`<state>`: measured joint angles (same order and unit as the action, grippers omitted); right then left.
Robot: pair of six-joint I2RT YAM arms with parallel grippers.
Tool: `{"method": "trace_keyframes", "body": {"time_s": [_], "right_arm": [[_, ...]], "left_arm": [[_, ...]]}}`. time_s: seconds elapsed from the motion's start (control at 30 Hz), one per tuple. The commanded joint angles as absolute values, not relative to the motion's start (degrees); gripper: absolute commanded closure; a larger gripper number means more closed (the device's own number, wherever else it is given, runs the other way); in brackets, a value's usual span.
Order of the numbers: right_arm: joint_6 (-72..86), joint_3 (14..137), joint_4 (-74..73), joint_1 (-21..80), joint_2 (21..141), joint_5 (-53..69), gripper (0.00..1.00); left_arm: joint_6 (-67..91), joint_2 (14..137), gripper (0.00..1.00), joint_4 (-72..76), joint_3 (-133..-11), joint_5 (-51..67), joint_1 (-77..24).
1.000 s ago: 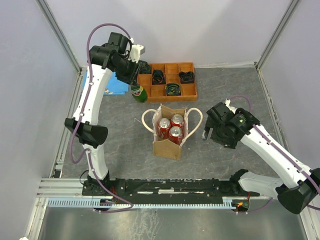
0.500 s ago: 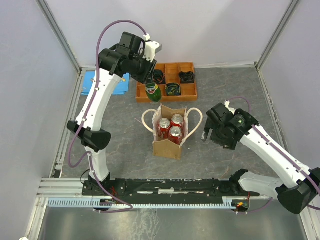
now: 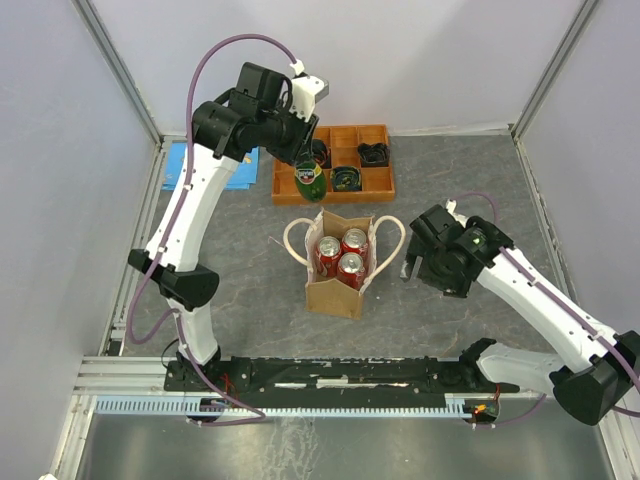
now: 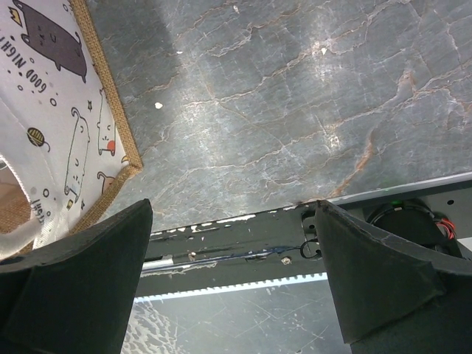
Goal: Place the beverage into the canvas bag
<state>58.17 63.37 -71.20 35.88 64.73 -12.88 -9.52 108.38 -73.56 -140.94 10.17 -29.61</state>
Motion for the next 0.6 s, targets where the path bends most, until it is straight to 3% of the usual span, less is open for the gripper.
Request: {"method": "trace_keyframes", "body": {"time_s": [0.0,0.57], "right_arm": [[57.7,64.4,-70.1,35.8,65.0,-12.9,0.01],[57.5,63.8,-69.3,35.7,65.5,-12.6,0.01]], "left_arm": [[-9.2,102.3,0.97,-63.0,-145.0,11.6,-30.9],[-7.7,96.8,0.97,-64.1,-140.1,19.5,-36.0]]}}
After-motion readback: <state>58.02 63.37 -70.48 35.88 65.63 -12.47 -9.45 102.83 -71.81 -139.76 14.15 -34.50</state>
